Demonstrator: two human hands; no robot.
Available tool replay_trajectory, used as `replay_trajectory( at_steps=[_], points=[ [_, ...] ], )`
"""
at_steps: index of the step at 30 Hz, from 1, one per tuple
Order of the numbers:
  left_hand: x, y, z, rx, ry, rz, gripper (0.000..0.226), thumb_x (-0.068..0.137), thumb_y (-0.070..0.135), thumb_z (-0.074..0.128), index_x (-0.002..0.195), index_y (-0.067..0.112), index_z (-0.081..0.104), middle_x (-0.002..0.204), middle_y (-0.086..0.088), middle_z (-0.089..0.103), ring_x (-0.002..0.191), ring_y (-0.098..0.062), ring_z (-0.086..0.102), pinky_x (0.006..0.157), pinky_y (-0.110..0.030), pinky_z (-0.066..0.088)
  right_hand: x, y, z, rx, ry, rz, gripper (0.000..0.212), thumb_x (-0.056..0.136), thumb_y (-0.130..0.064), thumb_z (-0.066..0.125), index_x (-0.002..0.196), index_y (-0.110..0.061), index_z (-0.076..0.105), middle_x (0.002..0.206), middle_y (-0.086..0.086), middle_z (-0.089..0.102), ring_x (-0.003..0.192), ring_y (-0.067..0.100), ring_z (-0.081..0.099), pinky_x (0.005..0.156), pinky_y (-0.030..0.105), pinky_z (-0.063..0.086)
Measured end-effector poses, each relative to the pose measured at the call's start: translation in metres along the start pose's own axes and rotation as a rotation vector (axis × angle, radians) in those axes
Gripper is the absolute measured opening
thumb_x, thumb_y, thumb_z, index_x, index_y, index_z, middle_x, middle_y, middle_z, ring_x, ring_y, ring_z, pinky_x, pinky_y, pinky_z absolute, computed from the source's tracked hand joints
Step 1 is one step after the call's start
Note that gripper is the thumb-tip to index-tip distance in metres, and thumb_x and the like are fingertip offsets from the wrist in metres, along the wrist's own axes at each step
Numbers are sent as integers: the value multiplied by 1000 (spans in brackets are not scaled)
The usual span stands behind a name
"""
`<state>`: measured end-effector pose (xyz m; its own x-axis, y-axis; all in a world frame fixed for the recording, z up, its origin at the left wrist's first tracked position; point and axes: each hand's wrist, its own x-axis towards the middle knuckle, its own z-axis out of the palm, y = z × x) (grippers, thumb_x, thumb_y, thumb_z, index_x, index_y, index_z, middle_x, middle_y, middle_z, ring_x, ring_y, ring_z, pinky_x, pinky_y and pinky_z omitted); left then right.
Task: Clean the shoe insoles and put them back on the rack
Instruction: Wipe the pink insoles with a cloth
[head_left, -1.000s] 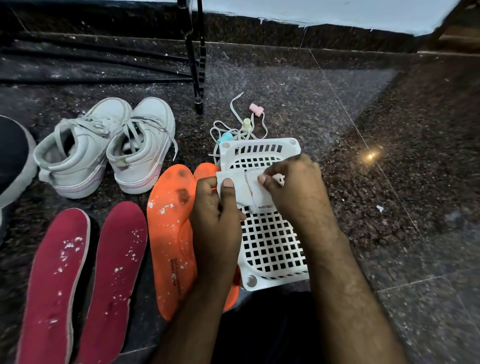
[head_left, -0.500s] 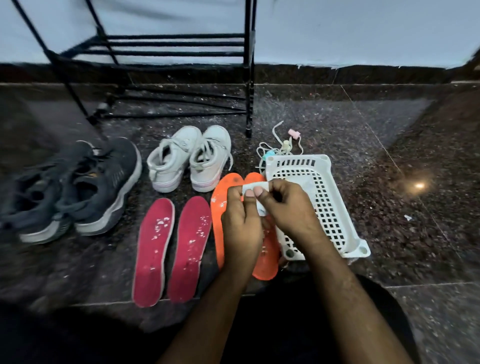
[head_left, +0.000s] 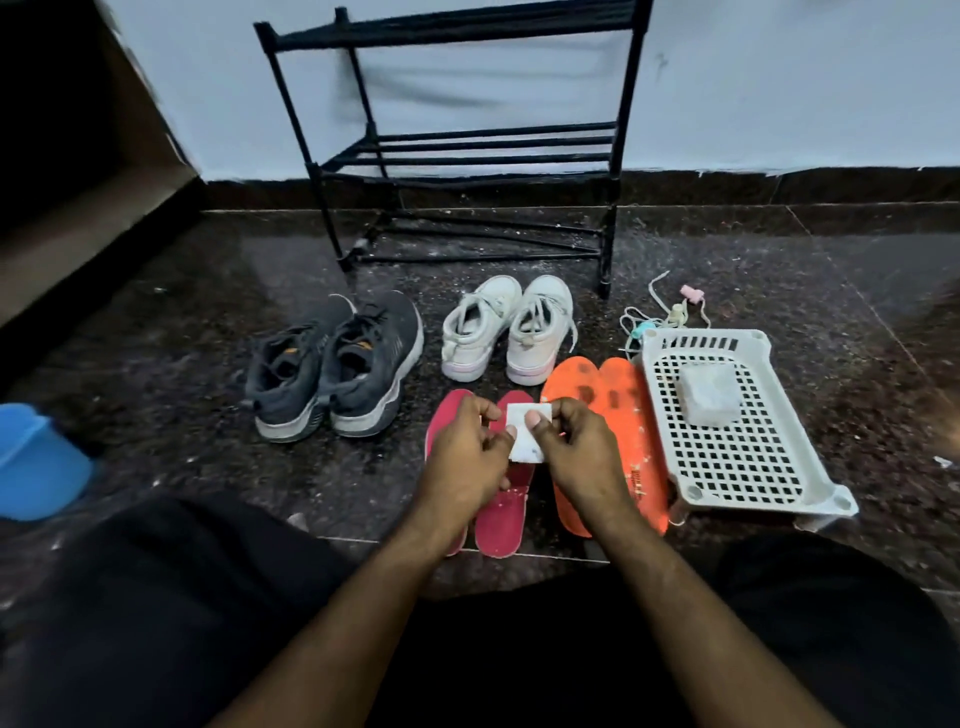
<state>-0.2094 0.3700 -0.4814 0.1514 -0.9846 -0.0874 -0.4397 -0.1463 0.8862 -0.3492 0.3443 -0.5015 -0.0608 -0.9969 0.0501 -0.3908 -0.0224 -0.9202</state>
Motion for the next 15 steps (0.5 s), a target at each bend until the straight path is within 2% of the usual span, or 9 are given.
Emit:
replay_trajectory(
  at_steps=[2,4,6,8,9,12,15],
  points=[
    [6,-9,-23,146,-40,0,17,89,27,62,93,35,48,76,-5,71,52,-22,67,55,-35,56,2,7,7,19,-19,42,23,84,-38,68,87,-15,65,71,4,65,63,16,59,63,39,50],
    [13,-15,-41,247,-52,-23,17,78,40,58,91,41,48,74,2,71,59,-21,69,65,-42,59,5,11,13,-15,-48,65,21,84,-36,69,90,-16,66,74,6,65,66,16,59,65,38,51],
    [21,-19,-51,328,-64,-57,19,78,45,61,93,39,50,74,7,70,65,-19,69,71,-44,59,7,10,18,-54,-96,65,13,87,-23,72,97,-17,67,77,-4,67,69,12,60,65,27,49],
    [27,-18,-56,404,-64,-88,18,85,44,66,96,36,54,82,8,68,76,-18,68,78,-43,58,11,9,23,-96,-155,47,21,87,-13,73,106,-18,67,82,-14,65,71,4,59,64,11,41],
    [29,-19,-58,480,-68,-107,19,88,43,65,102,34,56,91,6,68,85,-19,67,82,-43,57,14,9,24,-135,-184,22,24,87,-10,72,109,-19,66,85,-14,65,73,3,59,65,11,40],
    [37,-24,-60,746,-137,-168,31,92,40,60,120,25,56,114,-5,66,104,-29,63,89,-43,53,27,9,22,-313,-262,-116,21,83,-5,71,97,-19,69,94,-2,64,84,16,60,74,26,42],
    [45,-27,-53,710,-224,-307,44,89,45,65,125,23,54,125,-8,63,113,-31,61,97,-42,49,39,12,17,-432,-318,-158,15,82,-9,70,91,-22,68,91,-1,57,80,16,55,73,32,43]
  ],
)
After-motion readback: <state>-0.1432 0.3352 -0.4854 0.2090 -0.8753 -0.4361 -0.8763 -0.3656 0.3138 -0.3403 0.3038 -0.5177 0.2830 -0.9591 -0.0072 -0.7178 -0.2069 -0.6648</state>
